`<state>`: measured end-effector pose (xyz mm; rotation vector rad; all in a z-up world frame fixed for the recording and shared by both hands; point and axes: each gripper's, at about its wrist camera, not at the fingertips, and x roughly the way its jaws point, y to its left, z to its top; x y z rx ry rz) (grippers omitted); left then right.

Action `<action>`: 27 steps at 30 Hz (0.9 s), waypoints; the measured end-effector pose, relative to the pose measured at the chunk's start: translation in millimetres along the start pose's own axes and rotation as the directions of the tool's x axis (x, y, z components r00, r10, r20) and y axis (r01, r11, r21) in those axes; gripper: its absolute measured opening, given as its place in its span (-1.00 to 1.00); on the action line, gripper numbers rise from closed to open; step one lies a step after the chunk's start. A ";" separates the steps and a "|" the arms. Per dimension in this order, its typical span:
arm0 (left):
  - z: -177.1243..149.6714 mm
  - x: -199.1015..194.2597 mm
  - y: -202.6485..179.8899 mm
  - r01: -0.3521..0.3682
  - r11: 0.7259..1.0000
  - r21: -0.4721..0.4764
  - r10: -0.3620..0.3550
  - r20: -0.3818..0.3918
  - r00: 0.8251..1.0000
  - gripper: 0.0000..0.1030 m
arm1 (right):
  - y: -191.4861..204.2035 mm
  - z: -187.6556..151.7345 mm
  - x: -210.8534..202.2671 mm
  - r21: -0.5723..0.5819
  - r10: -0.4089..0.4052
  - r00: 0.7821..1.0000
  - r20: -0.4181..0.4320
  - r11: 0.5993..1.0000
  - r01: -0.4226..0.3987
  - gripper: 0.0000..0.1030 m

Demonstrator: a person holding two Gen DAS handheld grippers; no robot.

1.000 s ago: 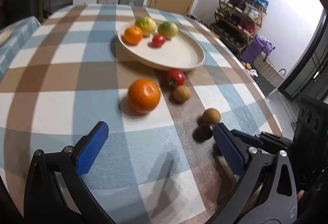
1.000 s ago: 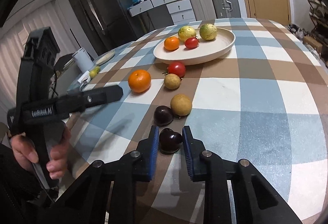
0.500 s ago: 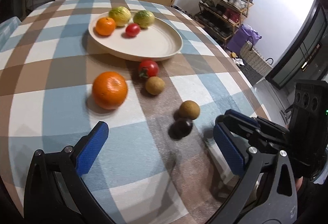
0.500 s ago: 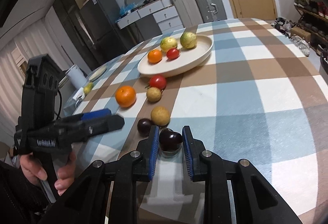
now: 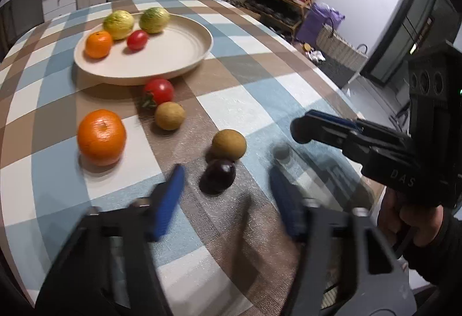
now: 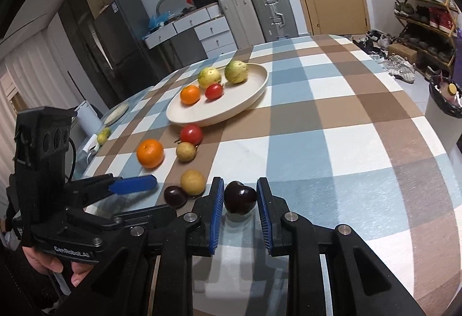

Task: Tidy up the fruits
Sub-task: 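Grasp a dark plum with the right tool while the left tool grasps another plum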

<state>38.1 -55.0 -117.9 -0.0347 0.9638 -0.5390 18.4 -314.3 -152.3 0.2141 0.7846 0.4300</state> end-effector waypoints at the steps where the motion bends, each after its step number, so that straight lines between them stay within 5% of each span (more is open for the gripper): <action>1: -0.2 1.0 -1.3 0.007 1.000 0.009 -0.007 -0.006 1.000 -0.41 | -0.4 0.1 0.2 0.001 0.001 1.000 -0.002 1.000 -0.001 -0.54; 4: 0.2 -0.9 -0.8 -0.008 0.999 0.038 0.008 0.002 1.000 -0.62 | 0.4 0.8 1.7 -0.006 0.001 1.000 -0.005 1.000 -0.001 -0.54; 27: -1.9 -16.0 15.1 0.111 0.993 -0.032 -0.110 0.031 0.993 -0.63 | -4.3 17.2 12.9 0.013 0.007 1.000 -0.011 1.000 -0.007 -0.54</action>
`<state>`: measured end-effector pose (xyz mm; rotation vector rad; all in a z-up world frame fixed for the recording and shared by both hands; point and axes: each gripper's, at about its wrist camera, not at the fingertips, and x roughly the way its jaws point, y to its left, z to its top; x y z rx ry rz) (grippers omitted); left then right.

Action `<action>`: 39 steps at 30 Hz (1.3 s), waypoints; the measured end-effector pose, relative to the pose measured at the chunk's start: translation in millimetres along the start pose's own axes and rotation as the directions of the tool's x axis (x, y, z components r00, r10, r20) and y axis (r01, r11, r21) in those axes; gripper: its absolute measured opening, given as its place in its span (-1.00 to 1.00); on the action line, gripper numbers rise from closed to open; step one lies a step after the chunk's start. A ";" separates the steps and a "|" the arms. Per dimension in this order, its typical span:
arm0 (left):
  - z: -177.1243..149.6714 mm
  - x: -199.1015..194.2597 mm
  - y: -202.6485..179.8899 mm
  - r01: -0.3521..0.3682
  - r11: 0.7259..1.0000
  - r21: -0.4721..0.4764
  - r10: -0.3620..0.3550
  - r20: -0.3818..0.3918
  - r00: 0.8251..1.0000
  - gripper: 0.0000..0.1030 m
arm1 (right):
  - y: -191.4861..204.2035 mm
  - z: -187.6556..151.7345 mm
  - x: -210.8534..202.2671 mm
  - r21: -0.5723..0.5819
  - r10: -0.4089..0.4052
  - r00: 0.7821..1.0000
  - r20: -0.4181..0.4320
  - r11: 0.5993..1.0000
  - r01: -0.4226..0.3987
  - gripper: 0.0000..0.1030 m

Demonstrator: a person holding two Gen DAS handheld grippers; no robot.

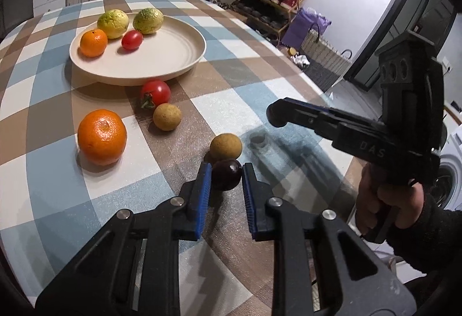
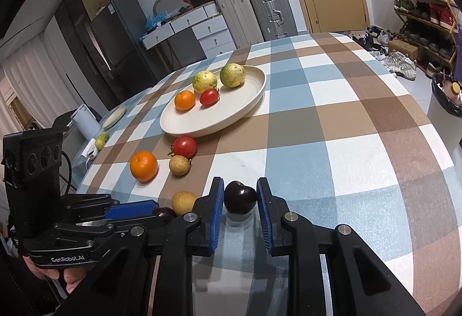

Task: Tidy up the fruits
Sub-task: 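Grasp a dark plum with the right tool while the left tool grasps another plum, then carry both plums onto the cream plate and open both tools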

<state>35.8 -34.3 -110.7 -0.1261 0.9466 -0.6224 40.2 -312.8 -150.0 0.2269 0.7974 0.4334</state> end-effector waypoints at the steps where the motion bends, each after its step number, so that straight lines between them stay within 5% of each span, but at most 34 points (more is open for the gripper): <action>1: 0.2 -2.5 1.9 0.018 1.000 -0.011 -0.018 0.008 1.000 -0.63 | 1.3 0.8 -0.2 -0.005 0.000 1.000 0.003 1.000 0.000 -0.54; 8: 16.4 -30.4 32.6 0.089 0.989 -0.116 -0.078 0.104 0.992 -0.63 | 6.4 8.5 3.9 -0.016 0.026 1.000 -0.003 1.000 -0.026 -0.54; 21: 78.3 -59.6 75.5 0.029 0.990 -0.138 0.002 0.223 0.975 -0.63 | 21.7 65.4 28.1 -0.059 0.108 0.994 0.025 0.993 -0.106 -0.54; 39: 136.4 20.9 132.6 -0.061 0.986 -0.156 0.082 0.131 0.988 -0.62 | -1.5 138.3 137.7 0.084 0.175 0.983 -0.060 0.982 -0.169 -0.54</action>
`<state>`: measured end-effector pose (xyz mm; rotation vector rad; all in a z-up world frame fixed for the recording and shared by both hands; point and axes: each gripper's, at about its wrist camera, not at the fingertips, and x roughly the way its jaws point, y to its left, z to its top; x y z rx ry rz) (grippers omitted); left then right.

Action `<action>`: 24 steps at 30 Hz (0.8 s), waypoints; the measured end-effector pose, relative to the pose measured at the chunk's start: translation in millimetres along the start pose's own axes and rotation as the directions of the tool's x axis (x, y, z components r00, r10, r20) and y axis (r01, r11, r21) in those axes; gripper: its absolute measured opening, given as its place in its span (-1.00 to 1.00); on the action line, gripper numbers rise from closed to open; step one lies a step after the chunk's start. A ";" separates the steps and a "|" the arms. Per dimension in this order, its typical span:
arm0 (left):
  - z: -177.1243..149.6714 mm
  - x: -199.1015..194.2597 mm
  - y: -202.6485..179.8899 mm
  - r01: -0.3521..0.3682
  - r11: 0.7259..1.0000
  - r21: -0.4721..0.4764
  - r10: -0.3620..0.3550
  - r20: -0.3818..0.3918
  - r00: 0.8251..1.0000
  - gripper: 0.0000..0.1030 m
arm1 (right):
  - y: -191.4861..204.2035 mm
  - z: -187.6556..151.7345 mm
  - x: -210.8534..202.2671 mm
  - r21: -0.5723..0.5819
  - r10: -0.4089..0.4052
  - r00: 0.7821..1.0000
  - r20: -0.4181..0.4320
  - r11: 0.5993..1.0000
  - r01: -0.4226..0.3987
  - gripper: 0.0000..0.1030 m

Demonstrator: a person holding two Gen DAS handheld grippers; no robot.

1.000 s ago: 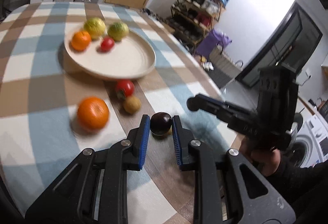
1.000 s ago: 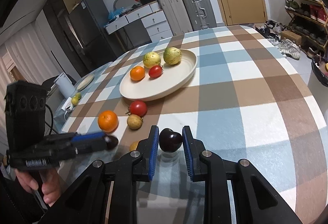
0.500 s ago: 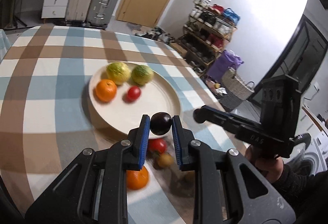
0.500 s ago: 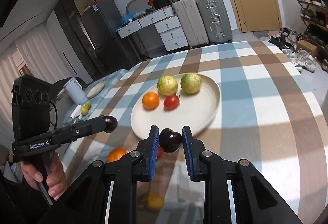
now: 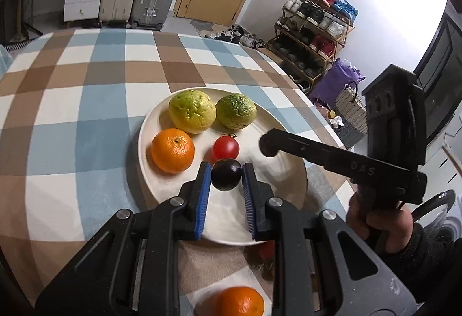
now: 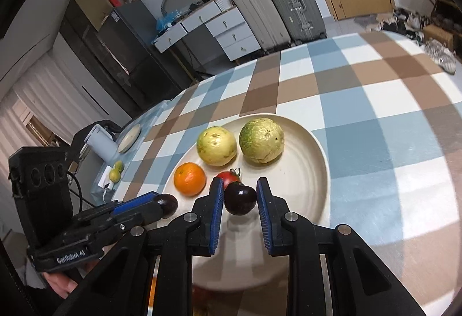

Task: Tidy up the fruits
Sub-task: 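Carry both plums onto the cream plate and open both tools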

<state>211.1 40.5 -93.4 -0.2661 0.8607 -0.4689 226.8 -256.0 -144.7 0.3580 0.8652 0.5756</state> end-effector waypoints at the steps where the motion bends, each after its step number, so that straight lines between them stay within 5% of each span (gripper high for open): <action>1: 0.8 2.2 0.6 -0.001 1.000 0.001 0.001 -0.001 1.000 -0.62 | -2.0 2.0 4.4 0.008 0.000 1.000 -0.005 1.000 0.000 -0.54; 13: 13.4 17.7 -0.4 -0.036 0.999 0.039 0.036 0.004 0.999 -0.62 | -11.6 12.7 24.3 0.054 0.002 1.000 -0.018 0.999 -0.001 -0.52; 15: 16.2 17.3 -0.8 -0.043 0.998 0.041 0.043 0.009 0.999 -0.61 | -7.0 13.0 25.4 0.038 -0.021 1.000 -0.020 0.999 0.022 -0.33; 17: 17.7 17.2 -0.8 -0.064 0.997 0.036 0.063 0.007 0.998 -0.50 | -2.3 12.1 18.8 0.032 0.006 1.000 0.014 0.999 -0.007 0.09; 21: 17.3 3.9 -5.1 -0.055 0.998 0.026 0.054 0.033 0.998 0.25 | 7.9 10.3 -2.2 0.007 0.014 0.998 0.065 1.000 -0.015 0.34; 24: 15.3 -11.6 -11.3 -0.063 0.997 0.040 0.061 0.059 0.996 0.40 | 15.6 4.7 -20.7 -0.004 0.035 0.994 0.103 0.999 -0.035 0.73</action>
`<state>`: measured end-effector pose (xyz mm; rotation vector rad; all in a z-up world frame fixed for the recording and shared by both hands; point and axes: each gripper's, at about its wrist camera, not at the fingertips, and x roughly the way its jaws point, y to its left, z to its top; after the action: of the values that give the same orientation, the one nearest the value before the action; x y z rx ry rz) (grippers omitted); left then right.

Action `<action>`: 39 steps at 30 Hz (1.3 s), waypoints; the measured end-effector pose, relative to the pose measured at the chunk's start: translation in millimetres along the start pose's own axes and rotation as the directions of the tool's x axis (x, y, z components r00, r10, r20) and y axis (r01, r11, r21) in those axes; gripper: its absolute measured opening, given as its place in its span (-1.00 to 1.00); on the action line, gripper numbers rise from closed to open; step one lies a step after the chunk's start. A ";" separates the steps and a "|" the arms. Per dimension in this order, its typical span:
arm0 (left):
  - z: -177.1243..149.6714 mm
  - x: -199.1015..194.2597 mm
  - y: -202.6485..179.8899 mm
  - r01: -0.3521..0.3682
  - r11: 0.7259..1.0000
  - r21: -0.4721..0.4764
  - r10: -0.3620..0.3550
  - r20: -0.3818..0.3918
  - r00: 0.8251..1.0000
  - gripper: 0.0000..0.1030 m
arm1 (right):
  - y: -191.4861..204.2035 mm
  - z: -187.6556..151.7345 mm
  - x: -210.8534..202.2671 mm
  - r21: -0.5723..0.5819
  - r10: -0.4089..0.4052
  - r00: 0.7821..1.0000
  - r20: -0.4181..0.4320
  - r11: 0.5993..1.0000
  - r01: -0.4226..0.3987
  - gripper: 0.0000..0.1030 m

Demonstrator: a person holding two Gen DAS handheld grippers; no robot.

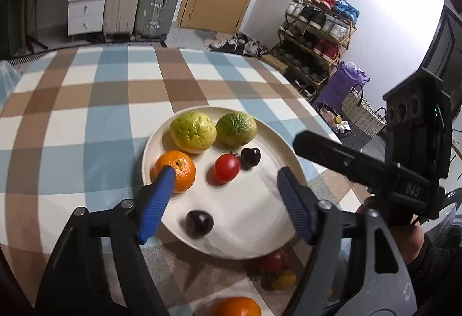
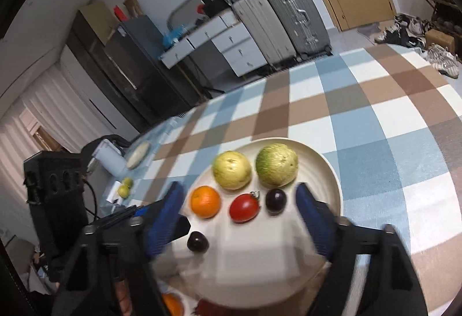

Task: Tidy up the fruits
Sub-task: 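Carry both plums onto the cream plate and open both tools, then lift both tools away from the plate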

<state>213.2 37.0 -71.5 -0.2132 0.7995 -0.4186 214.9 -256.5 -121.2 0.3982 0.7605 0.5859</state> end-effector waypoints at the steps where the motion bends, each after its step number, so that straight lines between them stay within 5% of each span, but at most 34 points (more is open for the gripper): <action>1: -0.3 -4.9 -0.8 -0.009 1.000 -0.005 0.009 0.009 1.000 0.40 | 2.6 -1.2 -3.5 -0.004 -0.008 1.000 0.009 1.000 0.008 0.75; 12: -19.5 -61.8 -27.6 -0.110 0.994 0.011 0.109 0.063 0.992 0.61 | 25.4 -26.0 -54.3 -0.045 -0.073 0.994 0.081 0.996 0.077 0.91; 17: -37.7 -91.0 -41.1 -0.189 0.982 0.005 0.187 0.111 0.976 0.97 | 34.0 -37.5 -79.0 -0.068 -0.061 0.992 0.113 0.995 0.069 0.95; 25: -71.5 -120.1 -62.1 -0.295 0.955 0.030 0.291 0.094 0.952 0.98 | 43.2 -68.1 -100.0 -0.117 -0.105 0.990 0.094 0.986 0.116 0.99; 39: -103.0 -123.3 -78.0 -0.316 0.948 0.030 0.313 0.067 0.947 0.98 | 54.4 -118.4 -115.3 -0.203 -0.112 0.994 0.004 0.973 0.110 0.99</action>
<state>39.3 18.4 -35.3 -0.0574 0.7485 -0.1254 41.9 -271.5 -110.3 0.1640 0.7180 0.5541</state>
